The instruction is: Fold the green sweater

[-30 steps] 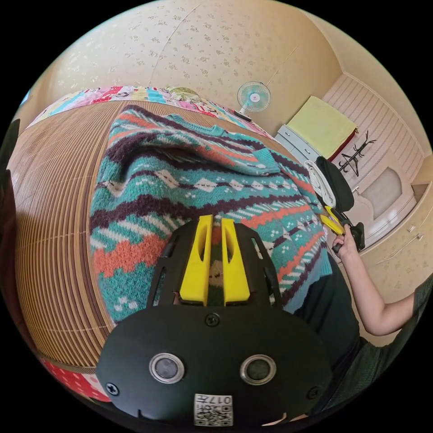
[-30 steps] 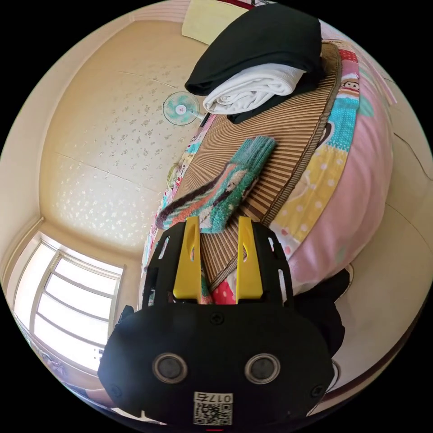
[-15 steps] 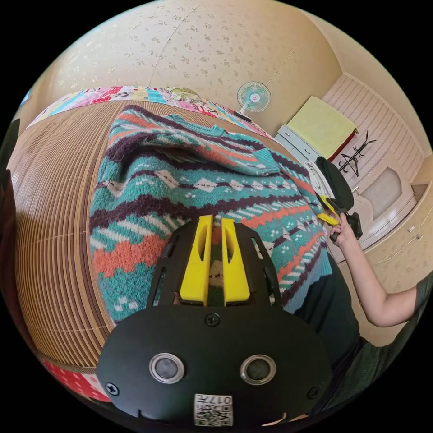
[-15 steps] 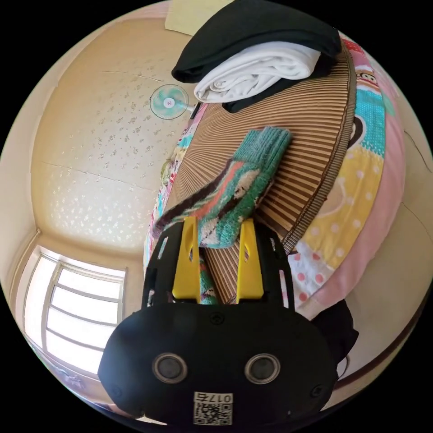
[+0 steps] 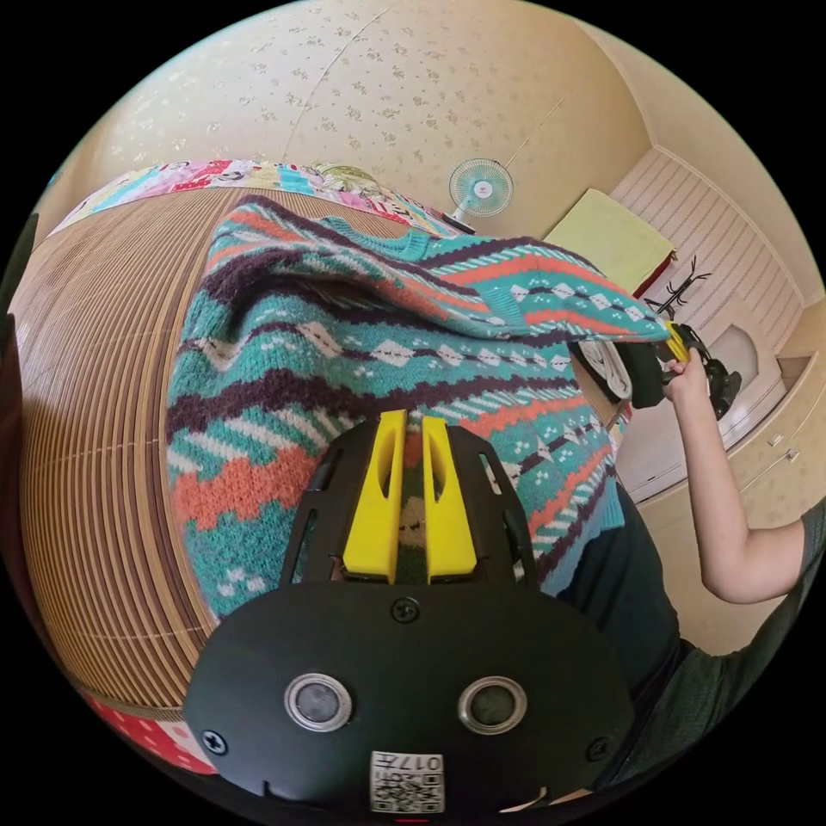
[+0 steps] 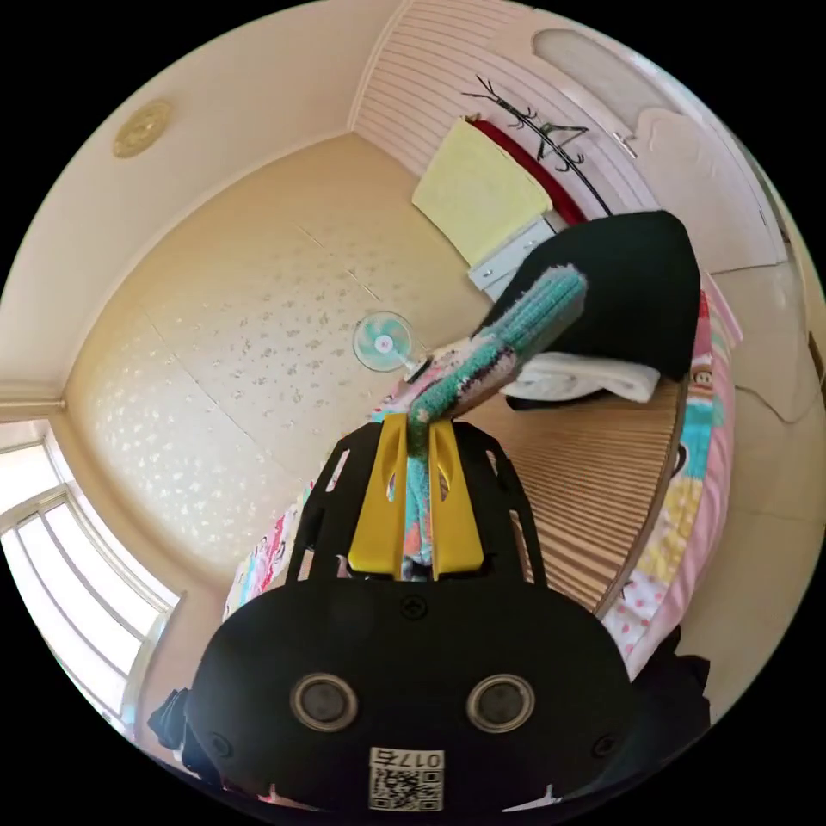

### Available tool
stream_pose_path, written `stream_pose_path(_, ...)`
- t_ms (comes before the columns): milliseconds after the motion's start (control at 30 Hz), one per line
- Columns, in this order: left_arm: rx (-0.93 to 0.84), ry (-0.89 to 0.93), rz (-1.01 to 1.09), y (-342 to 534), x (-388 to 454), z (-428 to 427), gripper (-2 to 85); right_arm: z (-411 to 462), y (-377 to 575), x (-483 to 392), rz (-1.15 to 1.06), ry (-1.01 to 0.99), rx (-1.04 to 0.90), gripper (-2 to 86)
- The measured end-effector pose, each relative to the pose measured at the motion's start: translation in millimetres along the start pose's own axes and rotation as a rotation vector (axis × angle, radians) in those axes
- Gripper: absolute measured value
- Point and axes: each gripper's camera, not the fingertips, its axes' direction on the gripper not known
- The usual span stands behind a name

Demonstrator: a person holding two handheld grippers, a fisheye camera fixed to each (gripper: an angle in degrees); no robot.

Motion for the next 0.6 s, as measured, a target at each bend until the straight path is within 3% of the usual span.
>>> stream_pose_path(67, 0.0, 0.002, -0.001, -0.6, -0.4, -1.0, 4.2, 39.2, 33.0, 37.3, 0.086, 0.011, -0.207, 1.2)
stream_pose_path(200, 0.002, 0.018, -0.007, -1.5, -3.5, -2.1, 4.1, 54.8, 64.6, 32.4, 0.09, 0.009, -0.224, 1.5)
stream_pose_path(400, 0.002, 0.04, -0.019, -3.5, -8.1, -3.9, 3.9, 75.1, 132.1, -192.5, -0.523, -0.248, -0.266, 4.3)
stream_pose_path(500, 0.003, 0.042, -0.02, -4.0, -8.3, -5.4, 3.9, 126.5, 225.6, -263.0, -0.742, -0.369, -0.531, 8.5)
stream_pose_path(567, 0.004, 0.045, -0.022, -4.4, -8.9, -6.4, 3.9, 179.3, 316.4, -276.1, -0.916, -0.401, -0.944, 9.9)
stream_pose_path(600, 0.003, 0.046, -0.023, -4.5, -9.1, -6.5, 4.0, 186.9, 338.5, -272.7, -0.962, -0.436, -1.025, 9.1)
